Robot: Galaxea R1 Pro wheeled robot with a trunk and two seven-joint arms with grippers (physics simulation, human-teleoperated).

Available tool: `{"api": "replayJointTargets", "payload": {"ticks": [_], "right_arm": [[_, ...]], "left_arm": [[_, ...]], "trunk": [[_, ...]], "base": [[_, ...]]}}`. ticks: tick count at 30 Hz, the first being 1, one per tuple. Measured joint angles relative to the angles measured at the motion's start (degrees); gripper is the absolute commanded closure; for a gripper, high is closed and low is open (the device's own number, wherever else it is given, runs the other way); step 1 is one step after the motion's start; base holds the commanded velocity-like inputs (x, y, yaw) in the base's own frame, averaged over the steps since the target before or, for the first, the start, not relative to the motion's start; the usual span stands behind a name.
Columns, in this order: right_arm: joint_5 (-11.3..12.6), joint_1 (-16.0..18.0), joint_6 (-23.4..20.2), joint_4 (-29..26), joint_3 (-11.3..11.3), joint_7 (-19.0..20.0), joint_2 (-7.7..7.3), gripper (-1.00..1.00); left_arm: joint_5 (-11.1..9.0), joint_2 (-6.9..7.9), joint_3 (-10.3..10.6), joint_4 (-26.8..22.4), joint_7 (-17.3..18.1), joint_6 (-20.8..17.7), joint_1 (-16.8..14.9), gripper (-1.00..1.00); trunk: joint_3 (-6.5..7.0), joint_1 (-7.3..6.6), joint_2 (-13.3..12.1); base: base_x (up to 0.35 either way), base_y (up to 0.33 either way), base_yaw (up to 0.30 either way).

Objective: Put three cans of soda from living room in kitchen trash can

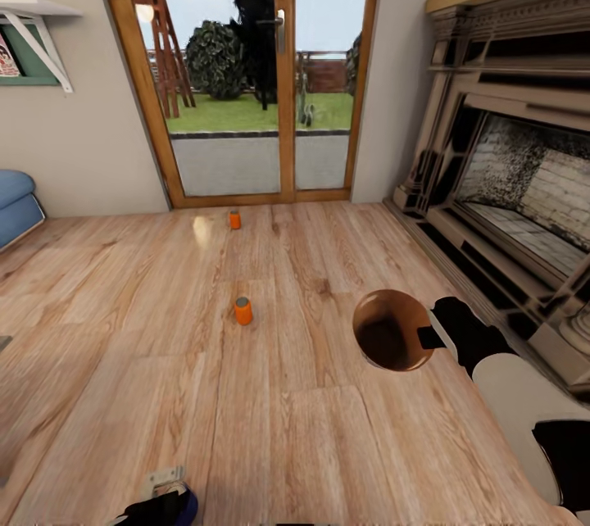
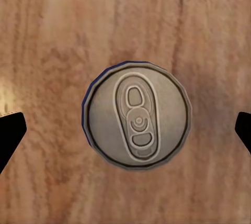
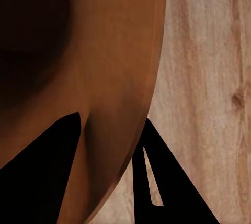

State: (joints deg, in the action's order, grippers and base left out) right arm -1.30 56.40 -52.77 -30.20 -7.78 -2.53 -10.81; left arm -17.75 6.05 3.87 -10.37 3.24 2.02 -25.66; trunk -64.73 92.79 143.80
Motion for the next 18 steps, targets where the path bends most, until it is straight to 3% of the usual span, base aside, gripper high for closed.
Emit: {"api": "replayJointTargets", "payload": {"ticks": [7,18], "right_arm": [[0.03,-0.12,0.07,0.02,-0.08,0.00,0.00,1.00],[-0.03,-0.24,0.06,0.00,-0.07,0.00,0.00,1.00]], "left_arm": [[0.07,-0.28,0.13,-0.17,-0.12,-0.08,0.00,-1.00],[0.10,-0.42,0.17,-0.27,-0.16,-0.07,0.00,-1.00]], "trunk": [[-1.55,0.18,0.09],[-1.56,0.18,0.10]], "base": [[0.000,0.000,0.000],[0.000,0.000,0.000]]}}
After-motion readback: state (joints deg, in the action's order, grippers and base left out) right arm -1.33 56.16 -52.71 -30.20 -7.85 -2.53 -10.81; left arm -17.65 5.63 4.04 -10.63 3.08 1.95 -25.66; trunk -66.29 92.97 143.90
